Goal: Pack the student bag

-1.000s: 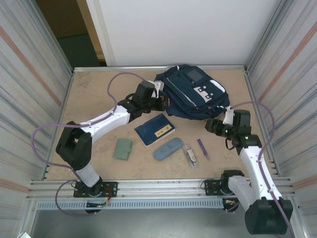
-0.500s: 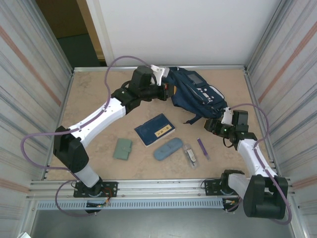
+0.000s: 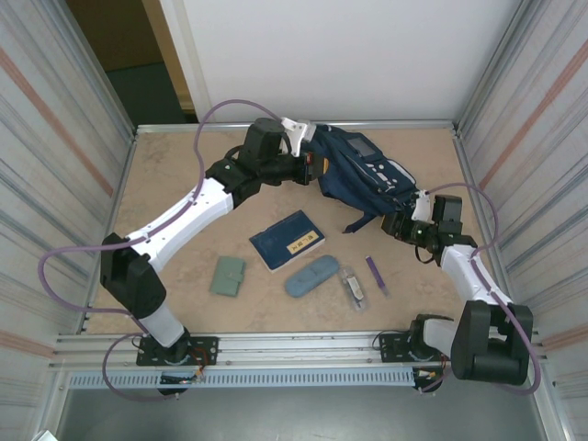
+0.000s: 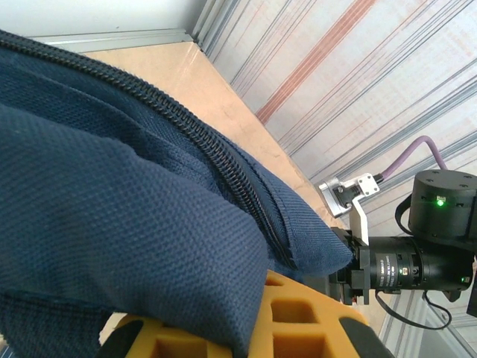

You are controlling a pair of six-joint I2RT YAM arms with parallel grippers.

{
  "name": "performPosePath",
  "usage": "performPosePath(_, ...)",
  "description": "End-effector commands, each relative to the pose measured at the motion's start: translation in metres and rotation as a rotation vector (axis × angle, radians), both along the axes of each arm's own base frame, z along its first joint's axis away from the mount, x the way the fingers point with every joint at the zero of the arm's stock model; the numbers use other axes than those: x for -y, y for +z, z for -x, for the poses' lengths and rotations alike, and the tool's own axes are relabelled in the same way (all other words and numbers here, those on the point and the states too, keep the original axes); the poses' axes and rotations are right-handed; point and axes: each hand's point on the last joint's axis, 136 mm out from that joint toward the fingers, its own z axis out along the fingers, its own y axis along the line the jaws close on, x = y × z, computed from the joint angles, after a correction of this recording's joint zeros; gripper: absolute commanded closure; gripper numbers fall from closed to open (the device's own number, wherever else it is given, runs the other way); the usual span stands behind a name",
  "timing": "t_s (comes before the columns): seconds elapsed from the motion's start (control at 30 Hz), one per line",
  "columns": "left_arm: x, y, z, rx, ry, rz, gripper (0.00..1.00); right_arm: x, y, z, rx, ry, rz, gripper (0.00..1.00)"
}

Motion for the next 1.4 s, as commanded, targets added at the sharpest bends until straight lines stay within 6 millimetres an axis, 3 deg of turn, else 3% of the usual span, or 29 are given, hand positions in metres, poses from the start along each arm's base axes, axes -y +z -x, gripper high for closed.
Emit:
performPosePath(0.0,0.008,0.05,0.005,0.124,-0.061,0.075,1.0,-0.002,0.022,-0.013,0.084,0.037,0.002,0.66)
performPosePath(0.17,0.007,0.046,-0.001,0.131,-0.044,0.062,1.0,-0.004,0.023,-0.006,0.058,0.04,0.002,0.8)
performPosePath(0.27,0.005,0.044,-0.003,0.126,-0.033,0.06,1.0,0.003,0.021,0.001,0.019,0.009,0.05,0.75)
performPosePath(0.37,0.004,0.041,-0.005,0.124,-0.029,0.049,1.0,0.006,0.02,0.005,0.012,-0.003,0.079,0.77)
performPosePath(0.53,0.001,0.035,-0.006,0.117,-0.026,0.03,1.0,-0.001,0.026,0.004,0.022,0.035,0.042,0.95)
performPosePath(0.83,-0.002,0.027,-0.005,0.09,-0.03,0.024,1.0,-0.007,0.027,0.007,0.034,0.062,0.068,0.88)
performPosePath(0.9,-0.001,0.026,-0.004,0.082,-0.034,0.025,1.0,-0.003,0.023,0.005,0.035,0.045,0.108,0.74)
performPosePath(1.0,-0.001,0.027,-0.003,0.073,-0.035,0.03,1.0,0.001,0.018,0.002,0.049,0.02,0.115,0.69)
performPosePath(1.2,0.003,0.033,0.003,0.053,-0.062,0.061,1.0,-0.018,0.011,-0.001,0.049,0.101,0.04,0.75)
performPosePath(1.37,0.003,0.031,0.003,0.043,-0.06,0.063,1.0,-0.016,0.01,-0.003,0.055,0.07,0.05,0.8)
